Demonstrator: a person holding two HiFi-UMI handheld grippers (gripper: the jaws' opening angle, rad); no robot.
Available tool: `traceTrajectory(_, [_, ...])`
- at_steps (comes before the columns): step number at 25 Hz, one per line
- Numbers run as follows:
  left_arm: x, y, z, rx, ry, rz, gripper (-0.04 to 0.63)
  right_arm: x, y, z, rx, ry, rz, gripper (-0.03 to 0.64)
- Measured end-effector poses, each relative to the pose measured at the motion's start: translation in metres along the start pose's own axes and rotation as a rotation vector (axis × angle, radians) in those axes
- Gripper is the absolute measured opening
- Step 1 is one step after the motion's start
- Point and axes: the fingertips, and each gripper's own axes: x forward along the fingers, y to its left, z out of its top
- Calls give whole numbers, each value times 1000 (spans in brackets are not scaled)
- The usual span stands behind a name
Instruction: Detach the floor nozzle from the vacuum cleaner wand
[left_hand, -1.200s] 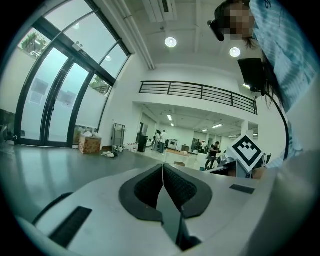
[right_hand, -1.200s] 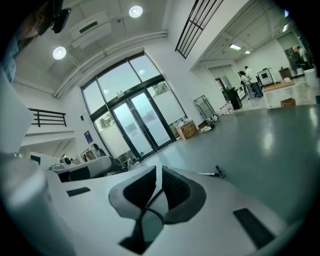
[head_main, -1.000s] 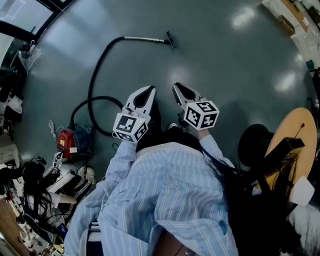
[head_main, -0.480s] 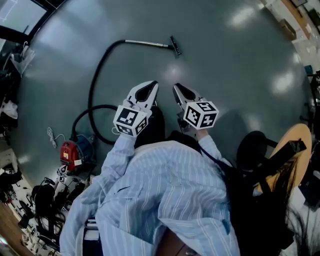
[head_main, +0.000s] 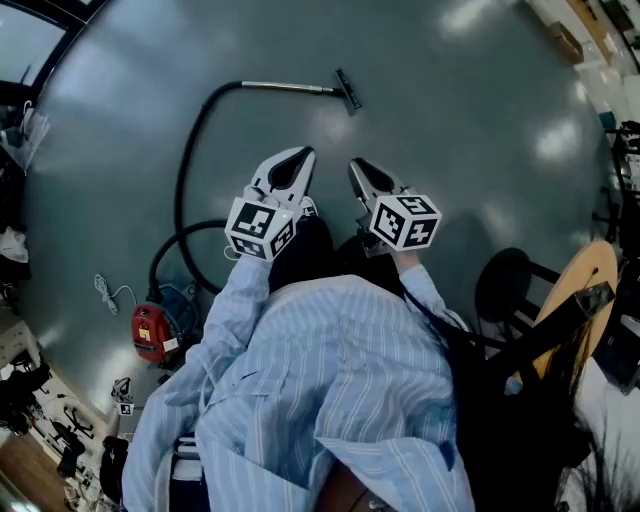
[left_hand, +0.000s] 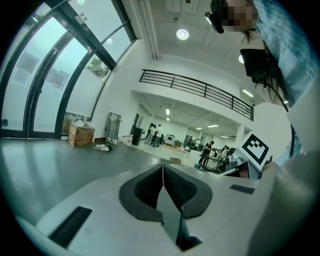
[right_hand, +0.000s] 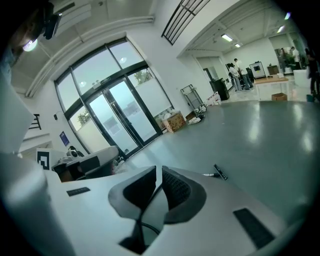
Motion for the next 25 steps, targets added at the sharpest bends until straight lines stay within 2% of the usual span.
traceTrajectory(9, [25, 13, -16, -57, 30, -54, 9, 3, -33, 19, 24, -9, -118, 40])
traceTrajectory(13, [39, 18, -11, -55, 44, -57, 9, 17, -46, 39, 31, -7, -115, 40])
traceTrajectory(19, [54, 61, 1, -53, 50, 39, 9, 65, -55, 65, 19, 24, -46, 40])
traceTrajectory(25, [97, 117, 21, -88, 41, 148, 9, 117, -87, 118, 4, 42, 20, 40])
